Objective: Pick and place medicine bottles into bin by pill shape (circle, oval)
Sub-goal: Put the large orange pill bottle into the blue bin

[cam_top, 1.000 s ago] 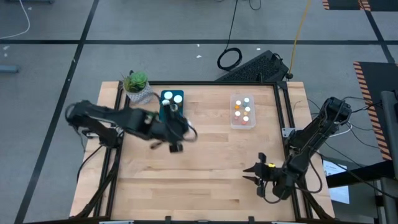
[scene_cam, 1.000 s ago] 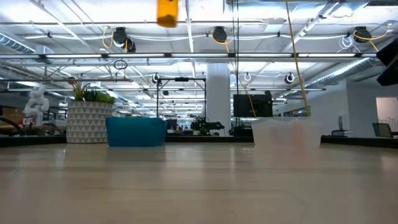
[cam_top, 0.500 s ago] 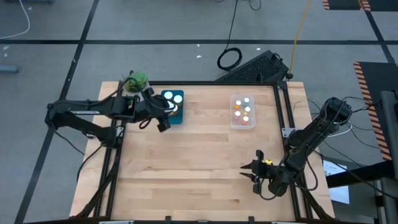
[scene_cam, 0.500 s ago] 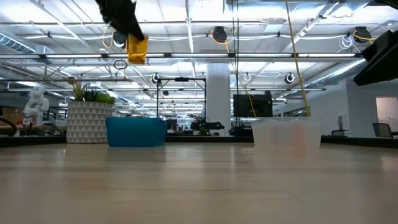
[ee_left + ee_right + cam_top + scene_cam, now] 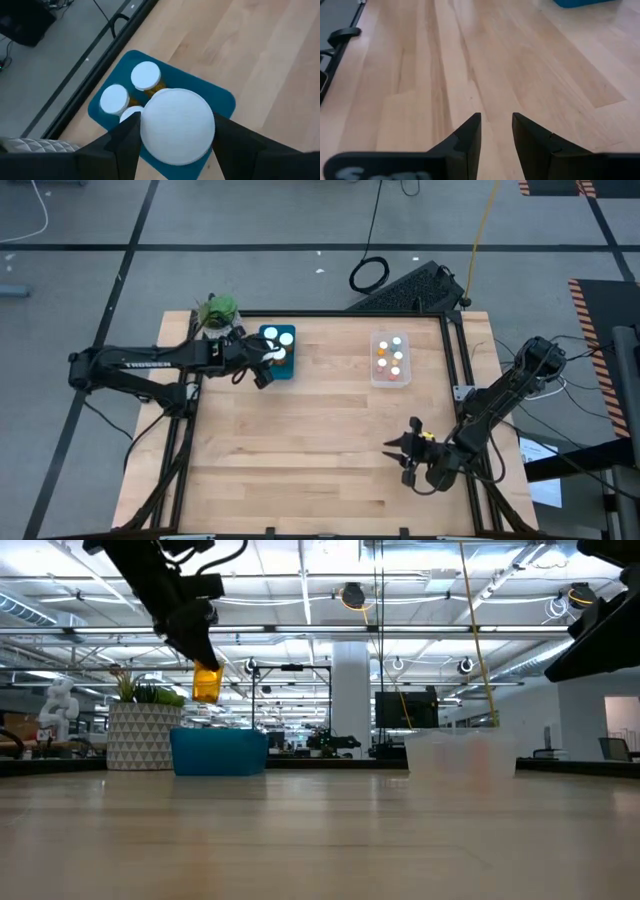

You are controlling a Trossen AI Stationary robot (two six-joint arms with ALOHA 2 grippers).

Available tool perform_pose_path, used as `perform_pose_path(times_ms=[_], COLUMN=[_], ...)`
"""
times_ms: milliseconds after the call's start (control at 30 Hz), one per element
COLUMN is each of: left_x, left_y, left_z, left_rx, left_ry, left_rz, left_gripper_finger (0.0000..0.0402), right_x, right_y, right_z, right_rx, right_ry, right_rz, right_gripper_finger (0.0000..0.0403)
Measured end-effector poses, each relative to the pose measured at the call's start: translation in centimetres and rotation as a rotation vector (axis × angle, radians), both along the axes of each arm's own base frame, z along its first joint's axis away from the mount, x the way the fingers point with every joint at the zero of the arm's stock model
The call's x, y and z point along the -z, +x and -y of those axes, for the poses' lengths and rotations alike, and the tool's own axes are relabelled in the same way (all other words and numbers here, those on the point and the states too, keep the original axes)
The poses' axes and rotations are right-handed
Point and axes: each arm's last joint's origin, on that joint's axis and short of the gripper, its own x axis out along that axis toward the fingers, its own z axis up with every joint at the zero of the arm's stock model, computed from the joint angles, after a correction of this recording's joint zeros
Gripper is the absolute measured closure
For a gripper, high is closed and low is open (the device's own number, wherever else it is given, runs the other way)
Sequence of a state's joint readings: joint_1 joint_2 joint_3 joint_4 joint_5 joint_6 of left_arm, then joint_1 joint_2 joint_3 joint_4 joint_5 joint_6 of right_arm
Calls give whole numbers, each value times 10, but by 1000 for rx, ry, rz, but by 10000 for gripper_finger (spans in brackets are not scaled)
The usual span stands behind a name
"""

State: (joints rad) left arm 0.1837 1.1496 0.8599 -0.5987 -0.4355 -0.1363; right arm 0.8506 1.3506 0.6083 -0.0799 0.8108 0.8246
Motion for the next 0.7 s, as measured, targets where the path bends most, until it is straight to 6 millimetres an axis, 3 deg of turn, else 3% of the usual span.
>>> perform_pose_path(times_ms=[700], left_x=[56], left_y=[-13], left_z=[-17], left_rx=[-100], left_ry=[15], left_rz=[27], left_gripper_finger=[186], right_x=[-1], right_y=[22], right_z=[25], right_rx=[77], right_ry=[-84], right_rz=[-15], right_gripper_finger=[300])
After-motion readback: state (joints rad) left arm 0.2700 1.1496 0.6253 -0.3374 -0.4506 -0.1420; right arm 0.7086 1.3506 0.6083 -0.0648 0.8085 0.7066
